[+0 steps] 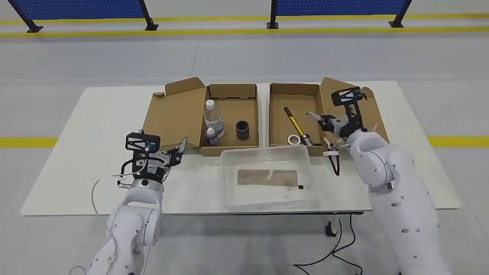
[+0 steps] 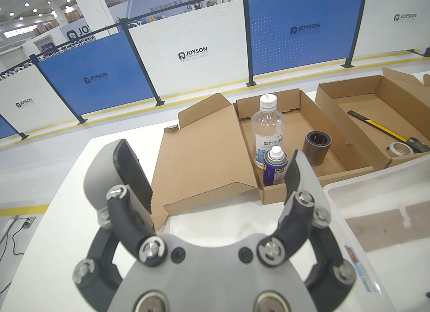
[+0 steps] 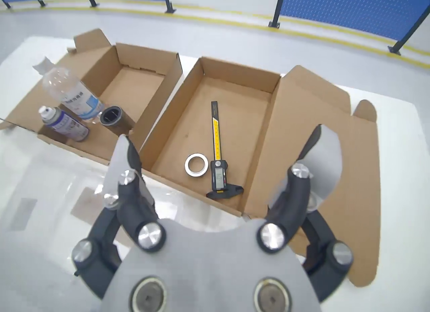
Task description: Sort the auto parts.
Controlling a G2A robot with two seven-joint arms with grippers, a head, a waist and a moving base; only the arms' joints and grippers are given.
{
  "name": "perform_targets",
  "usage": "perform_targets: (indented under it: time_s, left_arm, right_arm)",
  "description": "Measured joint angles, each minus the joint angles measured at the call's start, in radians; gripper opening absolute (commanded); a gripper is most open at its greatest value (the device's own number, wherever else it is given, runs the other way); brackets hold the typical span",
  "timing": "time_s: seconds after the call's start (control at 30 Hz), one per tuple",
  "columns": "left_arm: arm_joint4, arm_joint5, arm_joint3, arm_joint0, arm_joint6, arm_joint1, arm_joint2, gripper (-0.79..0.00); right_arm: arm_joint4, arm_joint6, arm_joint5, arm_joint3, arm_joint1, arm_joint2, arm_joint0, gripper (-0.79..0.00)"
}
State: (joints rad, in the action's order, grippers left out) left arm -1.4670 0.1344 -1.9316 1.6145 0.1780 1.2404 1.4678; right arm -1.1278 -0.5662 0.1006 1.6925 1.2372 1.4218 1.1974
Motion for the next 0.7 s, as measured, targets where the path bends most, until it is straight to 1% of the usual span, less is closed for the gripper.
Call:
perform_targets:
  time_s: [0.03, 0.13, 0.27, 0.37, 0.53, 0.7]
  left_arm:
    - [0.0, 0.0, 0.0, 0.0, 0.0, 0.0, 0.0, 0.0]
    - [0.0, 0.0, 0.0, 0.0, 0.0, 0.0, 0.0, 0.0]
    - [0.0, 0.0, 0.0, 0.0, 0.0, 0.0, 0.0, 0.0]
    - [0.0, 0.0, 0.0, 0.0, 0.0, 0.0, 0.0, 0.0]
    - [0.0, 0.0, 0.0, 0.0, 0.0, 0.0, 0.0, 0.0]
    - [0.0, 0.0, 0.0, 0.0, 0.0, 0.0, 0.0, 0.0]
  right_arm:
    - [0.006, 0.015, 0.004, 0.056, -0.004, 0.029, 0.046, 0.0]
    - [0.022, 0.05, 0.017, 0.164, -0.012, 0.097, 0.151, 0.0]
    - [0.041, 0.073, 0.019, 0.268, -0.019, 0.178, 0.278, 0.0]
    - [0.084, 0.094, 0.033, 0.33, -0.022, 0.232, 0.365, 0.0]
    - [0.113, 0.1, 0.084, 0.365, -0.027, 0.29, 0.432, 0.0]
    - [0.137, 0.098, 0.126, 0.359, -0.031, 0.311, 0.445, -0.001]
